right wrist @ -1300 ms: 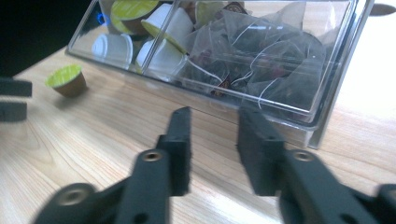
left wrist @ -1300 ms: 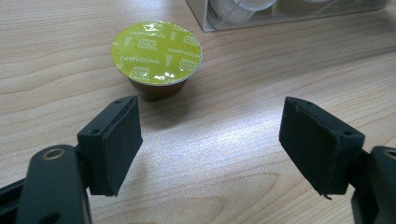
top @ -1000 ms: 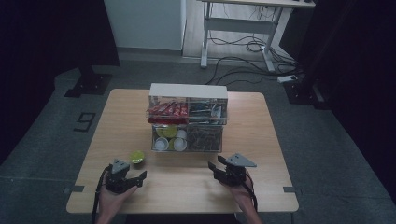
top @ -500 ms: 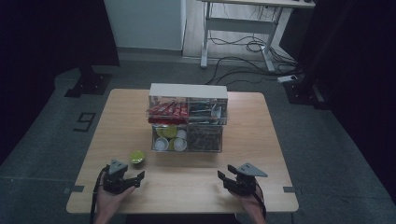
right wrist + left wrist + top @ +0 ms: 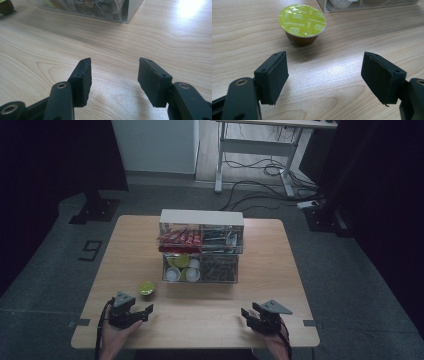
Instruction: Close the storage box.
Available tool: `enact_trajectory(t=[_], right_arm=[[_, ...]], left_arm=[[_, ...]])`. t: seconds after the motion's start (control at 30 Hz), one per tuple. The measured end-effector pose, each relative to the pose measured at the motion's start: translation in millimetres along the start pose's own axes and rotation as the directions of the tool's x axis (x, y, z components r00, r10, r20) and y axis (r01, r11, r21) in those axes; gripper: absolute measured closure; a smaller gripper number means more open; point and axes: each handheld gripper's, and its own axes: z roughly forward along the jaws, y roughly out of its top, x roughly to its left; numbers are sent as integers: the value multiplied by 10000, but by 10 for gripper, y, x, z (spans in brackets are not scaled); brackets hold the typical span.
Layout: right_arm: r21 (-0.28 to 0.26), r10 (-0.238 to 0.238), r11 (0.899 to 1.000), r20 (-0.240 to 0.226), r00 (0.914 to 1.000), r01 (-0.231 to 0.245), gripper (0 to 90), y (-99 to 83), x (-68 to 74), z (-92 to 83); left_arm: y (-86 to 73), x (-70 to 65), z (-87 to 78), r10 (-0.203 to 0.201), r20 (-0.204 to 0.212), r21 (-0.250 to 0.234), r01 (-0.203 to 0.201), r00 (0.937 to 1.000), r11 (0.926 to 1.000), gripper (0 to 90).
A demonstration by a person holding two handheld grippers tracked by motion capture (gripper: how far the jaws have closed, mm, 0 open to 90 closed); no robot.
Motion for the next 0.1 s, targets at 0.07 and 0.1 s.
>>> enact_trajectory(t=[0.07,0.1], right_arm=[[74,-123,9999,24,9999,123,435,1,18,18],[114,-171,9998,10,9999,171,432,2,27,29]], left_arm=[[-4,-8,8,28,-2,17,-28,10000,10000,218],[-8,-15,15,89,-21,47,-89,10000,9999,218]])
